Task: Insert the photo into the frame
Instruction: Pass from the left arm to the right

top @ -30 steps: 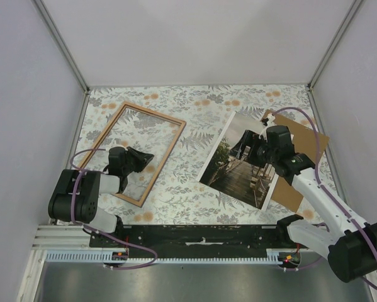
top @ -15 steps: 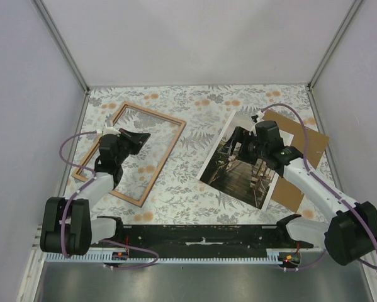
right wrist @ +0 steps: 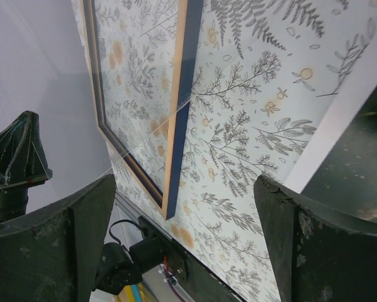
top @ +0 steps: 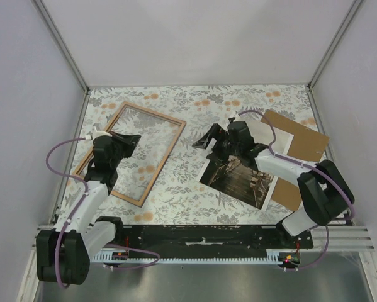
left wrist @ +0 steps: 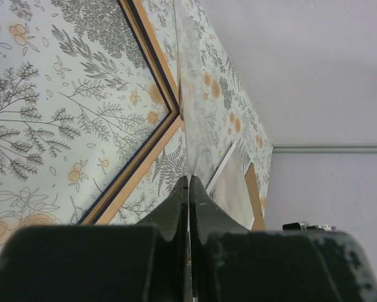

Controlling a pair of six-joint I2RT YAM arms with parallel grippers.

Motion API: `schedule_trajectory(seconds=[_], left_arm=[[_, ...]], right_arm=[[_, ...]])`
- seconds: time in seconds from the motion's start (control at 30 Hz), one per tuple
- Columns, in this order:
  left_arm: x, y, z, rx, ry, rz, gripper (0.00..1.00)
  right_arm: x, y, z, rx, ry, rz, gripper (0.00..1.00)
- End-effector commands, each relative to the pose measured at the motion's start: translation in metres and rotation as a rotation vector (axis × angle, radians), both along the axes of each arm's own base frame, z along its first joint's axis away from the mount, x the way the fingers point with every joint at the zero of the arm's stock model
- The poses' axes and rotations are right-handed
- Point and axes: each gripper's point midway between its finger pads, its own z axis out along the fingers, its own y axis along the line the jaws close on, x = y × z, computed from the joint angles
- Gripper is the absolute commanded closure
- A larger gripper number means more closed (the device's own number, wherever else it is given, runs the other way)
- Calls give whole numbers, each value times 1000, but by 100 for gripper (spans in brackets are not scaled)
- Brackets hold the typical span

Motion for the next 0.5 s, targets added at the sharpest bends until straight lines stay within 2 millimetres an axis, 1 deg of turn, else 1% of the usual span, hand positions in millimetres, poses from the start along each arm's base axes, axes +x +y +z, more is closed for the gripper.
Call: schedule_trajectory(seconds=[0.0,0.07,0.13,0.17,0.2,0.27,0.4,0.47], left_arm=[[-2,18,16,-17,-1,110,98],[-6,18,19,-16,2,111,98],[-10,19,15,-13,28,111,98],[-10,19,17,-13,26,112,98],[-14,19,10,-12,54,111,98],[-16,18,7,-15,68,110,98],[-21,18,5,-16,79,106,98],[-23,17,4,-17,87,104,98]], right_arm=[[16,36,23,167,-33,-40,2],[18,44,16,192,-15,-52,2],[23,50,6,203,7,-68,2],[26,54,3,217,8,-72,2],[27,58,0,235,22,-79,2],[31,66,-5,272,30,-88,2],[36,80,-19,290,60,-98,2],[40,84,-18,311,58,-112,2]])
